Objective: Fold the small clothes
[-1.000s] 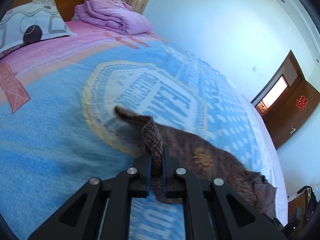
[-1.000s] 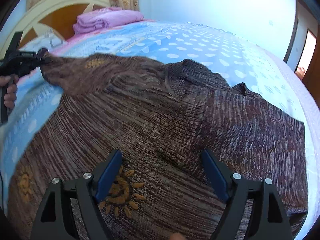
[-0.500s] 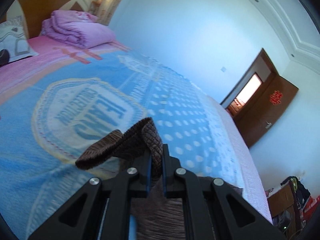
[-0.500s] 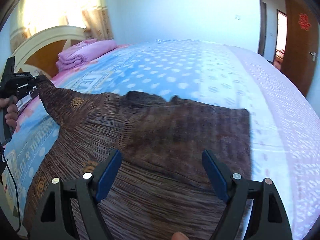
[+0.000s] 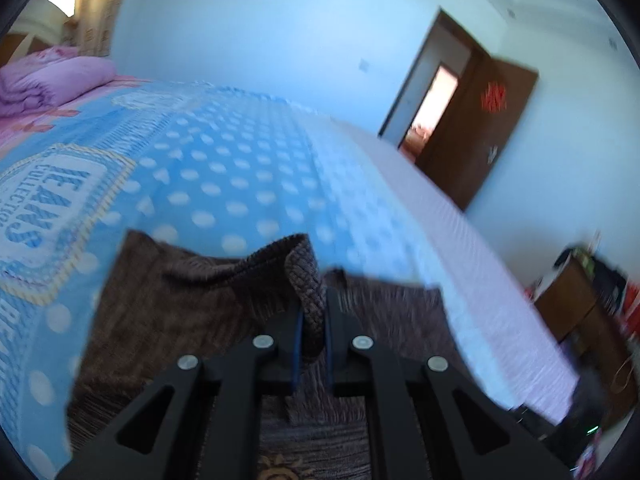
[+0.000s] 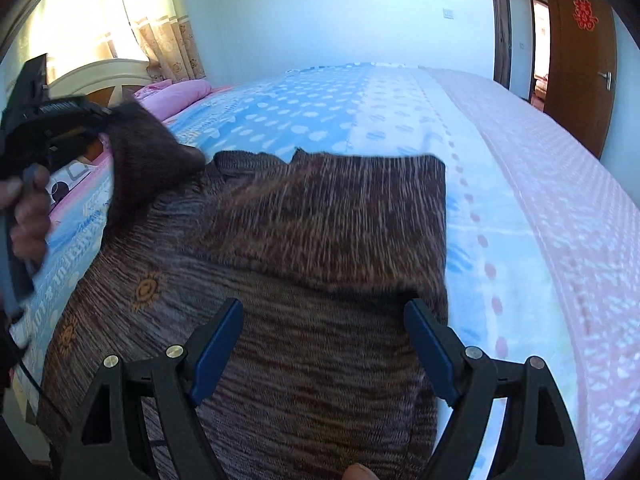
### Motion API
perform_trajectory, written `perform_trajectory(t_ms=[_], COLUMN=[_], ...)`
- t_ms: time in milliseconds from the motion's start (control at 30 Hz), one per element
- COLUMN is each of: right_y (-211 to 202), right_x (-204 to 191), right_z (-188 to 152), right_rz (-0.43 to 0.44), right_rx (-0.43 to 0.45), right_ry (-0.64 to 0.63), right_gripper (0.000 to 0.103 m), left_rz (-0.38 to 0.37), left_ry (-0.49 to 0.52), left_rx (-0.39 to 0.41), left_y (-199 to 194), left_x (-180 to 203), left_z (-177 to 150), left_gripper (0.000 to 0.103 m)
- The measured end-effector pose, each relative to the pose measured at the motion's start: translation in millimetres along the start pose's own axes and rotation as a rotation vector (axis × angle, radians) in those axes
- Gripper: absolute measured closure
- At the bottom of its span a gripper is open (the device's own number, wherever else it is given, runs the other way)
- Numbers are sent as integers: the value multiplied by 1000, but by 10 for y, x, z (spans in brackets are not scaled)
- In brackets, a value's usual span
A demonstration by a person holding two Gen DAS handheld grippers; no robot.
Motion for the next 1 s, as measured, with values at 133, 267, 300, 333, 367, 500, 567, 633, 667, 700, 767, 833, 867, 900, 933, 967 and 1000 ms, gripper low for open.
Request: perform_trajectory(t_ms=[133, 267, 300, 333, 367, 500, 567, 633, 667, 700, 767, 833, 867, 900, 933, 967, 1000], right_y=[41, 54, 42, 25, 8, -21, 38, 129, 201, 284, 476, 671, 816, 934, 1119, 1232, 1372], right_x=[45, 102, 105, 106, 97, -32, -222, -417, -538, -677, -884, -1046, -1151, -1208, -1269, -1289, -1309], right_z=[-94, -150, -149, -149, -142, -61, 43, 161, 250, 356, 525, 634, 691, 704, 709, 705, 709], right_rz=[11, 26, 27, 24, 21, 4, -7, -17, -15, -2, -1, -11, -24, -35, -46, -52, -71], right_rx=[2, 8, 15, 25, 36, 49, 21, -7, -26, -36, -60, -76, -77, -93, -129, -152, -175], right_ry=[17, 36, 33, 28, 25, -1, -68, -127, -155, -180, -223, -264, -299, -320, -344, -355, -370], right_gripper=[20, 20, 20, 20, 20, 20, 20, 20, 20, 20, 20, 20, 20, 20, 20, 20, 20], left_rz=[16, 27, 51, 78, 108, 388, 549, 621, 623, 614, 587, 590, 595, 589, 580, 574, 567], left_ry=[215, 351, 368, 375, 377, 344, 337, 300, 274, 246, 211, 183, 168, 151, 135, 113, 95], left_rx=[-118, -63, -25, 8, 38, 76, 64, 0, -27, -64, -100, -97, -109, -119, -125, -132, -137], left_y=[239, -17, -113, -180, -233, -185, -40, 126, 179, 238, 276, 246, 267, 264, 279, 287, 294], left_x=[414, 438, 362, 273, 163, -594, -929, -1246, -1360, -1462, -1539, -1595, -1641, -1667, -1686, -1707, -1742], left_z=[-524, -706, -689, -659, -607, -358, -271, -241, -251, -286, -349, -354, -363, -375, -384, -382, -388], left_gripper=[81, 53, 38, 29, 28, 26, 26, 26, 26, 26, 26, 15, 13, 11, 8, 6, 4])
Point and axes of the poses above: each gripper's, at about its wrist camera, not at the fingertips, and y roughly the way its jaws point, x to its right, z to its top, the point moved 4 cm from there along y, roughly the way its jaws point, and after that the axes turned 11 degrees about z, right-handed, at the moved point
